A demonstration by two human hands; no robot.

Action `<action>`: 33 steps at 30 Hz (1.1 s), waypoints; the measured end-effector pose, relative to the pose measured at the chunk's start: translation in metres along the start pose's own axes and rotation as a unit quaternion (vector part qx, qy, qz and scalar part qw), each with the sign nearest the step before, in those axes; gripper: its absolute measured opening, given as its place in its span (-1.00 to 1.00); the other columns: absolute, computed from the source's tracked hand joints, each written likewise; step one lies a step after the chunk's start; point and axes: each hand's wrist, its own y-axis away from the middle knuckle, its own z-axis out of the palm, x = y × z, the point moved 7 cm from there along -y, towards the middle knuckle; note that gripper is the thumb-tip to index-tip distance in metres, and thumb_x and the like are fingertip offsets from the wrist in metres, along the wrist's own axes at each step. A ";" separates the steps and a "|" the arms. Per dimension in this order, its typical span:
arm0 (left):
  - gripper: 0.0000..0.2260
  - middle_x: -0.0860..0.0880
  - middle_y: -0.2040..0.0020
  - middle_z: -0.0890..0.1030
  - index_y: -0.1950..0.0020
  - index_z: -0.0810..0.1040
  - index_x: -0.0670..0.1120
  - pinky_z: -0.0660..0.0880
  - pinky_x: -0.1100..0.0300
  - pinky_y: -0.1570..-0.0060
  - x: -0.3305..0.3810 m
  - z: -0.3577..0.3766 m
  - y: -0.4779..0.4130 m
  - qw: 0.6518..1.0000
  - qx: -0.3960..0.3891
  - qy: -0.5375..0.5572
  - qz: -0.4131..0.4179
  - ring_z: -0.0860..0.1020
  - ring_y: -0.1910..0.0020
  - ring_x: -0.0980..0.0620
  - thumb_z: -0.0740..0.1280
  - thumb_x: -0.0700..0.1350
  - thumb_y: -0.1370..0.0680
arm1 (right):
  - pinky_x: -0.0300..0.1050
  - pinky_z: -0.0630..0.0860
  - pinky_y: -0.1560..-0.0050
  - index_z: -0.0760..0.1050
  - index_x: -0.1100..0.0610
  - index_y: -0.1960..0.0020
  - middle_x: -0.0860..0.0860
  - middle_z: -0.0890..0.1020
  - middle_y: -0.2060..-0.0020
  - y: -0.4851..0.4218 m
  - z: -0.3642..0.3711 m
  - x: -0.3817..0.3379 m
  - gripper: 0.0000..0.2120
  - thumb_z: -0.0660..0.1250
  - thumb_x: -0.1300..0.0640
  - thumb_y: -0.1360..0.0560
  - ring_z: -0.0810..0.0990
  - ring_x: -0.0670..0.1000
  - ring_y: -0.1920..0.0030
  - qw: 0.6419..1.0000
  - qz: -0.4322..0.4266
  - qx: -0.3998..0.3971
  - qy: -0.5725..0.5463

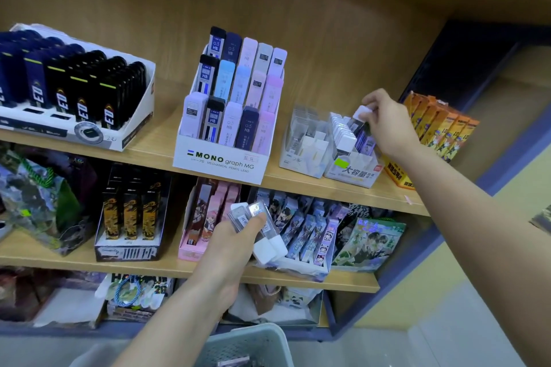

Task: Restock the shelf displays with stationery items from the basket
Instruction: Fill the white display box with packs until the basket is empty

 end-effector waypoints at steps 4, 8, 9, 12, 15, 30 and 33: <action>-0.83 -0.10 0.21 0.62 0.20 0.55 -0.07 0.45 -0.10 -0.17 -0.001 0.000 -0.005 1.000 0.002 0.001 0.000 0.55 0.13 -0.09 0.29 -0.12 -0.59 | 0.10 0.49 -0.08 0.50 0.09 0.11 0.07 0.63 0.15 -0.011 0.014 0.002 -0.88 0.38 0.27 -0.46 0.53 0.09 -0.01 0.997 0.006 -0.074 0.033; -0.85 -0.10 0.18 0.63 0.16 0.56 -0.07 0.47 -0.06 -0.15 -0.003 0.000 -0.012 1.000 0.003 -0.002 0.002 0.55 0.12 -0.08 0.28 -0.12 -0.59 | 0.02 0.44 -0.11 0.59 0.08 0.09 0.03 0.61 0.13 -0.015 0.015 0.003 -0.93 0.44 0.19 -0.44 0.47 0.09 -0.10 0.996 -0.001 -0.052 0.070; -0.86 -0.10 0.18 0.63 0.15 0.56 -0.08 0.49 -0.05 -0.11 -0.003 0.000 -0.013 1.000 0.001 -0.002 0.003 0.56 0.14 -0.07 0.28 -0.12 -0.59 | 0.05 0.45 -0.10 0.56 0.06 0.10 0.00 0.62 0.15 -0.016 0.015 0.004 -0.90 0.45 0.17 -0.42 0.49 0.09 -0.08 0.997 0.001 -0.043 0.066; -0.88 -0.09 0.17 0.63 0.11 0.56 -0.07 0.52 0.01 0.03 -0.004 0.001 -0.015 1.000 -0.004 -0.001 0.004 0.57 0.17 -0.03 0.27 -0.13 -0.60 | 0.06 0.43 -0.11 0.54 0.09 -0.03 0.00 0.63 0.10 -0.011 0.010 0.004 -0.78 0.47 0.15 -0.41 0.48 0.09 -0.10 0.998 -0.003 -0.007 0.068; -0.89 -0.09 0.14 0.63 0.07 0.55 -0.08 0.51 0.00 0.04 -0.003 0.001 -0.016 1.000 -0.008 0.006 0.007 0.57 0.16 -0.03 0.26 -0.13 -0.60 | -0.09 0.39 -0.09 0.51 0.16 -0.14 0.06 0.56 -0.02 0.007 -0.006 -0.005 -0.77 0.36 0.20 -0.49 0.45 0.07 -0.10 0.995 -0.031 0.085 0.051; -0.88 -0.02 0.27 0.67 0.09 0.58 -0.09 0.50 0.14 0.20 -0.009 0.007 -0.014 0.999 -0.027 0.013 0.019 0.60 0.26 0.02 0.28 -0.12 -0.59 | -0.20 0.61 0.21 0.40 0.10 -0.08 -0.02 0.58 0.18 0.187 0.082 -0.087 -0.84 0.30 0.07 -0.55 0.60 -0.05 0.30 0.874 0.148 -0.332 -0.322; -0.88 -0.01 0.29 0.66 0.09 0.59 -0.09 0.49 0.13 0.20 -0.009 0.007 -0.015 0.999 -0.033 -0.005 0.033 0.58 0.29 0.03 0.29 -0.11 -0.58 | -0.22 0.61 0.26 0.41 0.12 -0.05 0.00 0.57 0.22 0.192 0.085 -0.089 -0.90 0.30 0.17 -0.56 0.60 -0.09 0.37 0.848 0.175 -0.337 -0.370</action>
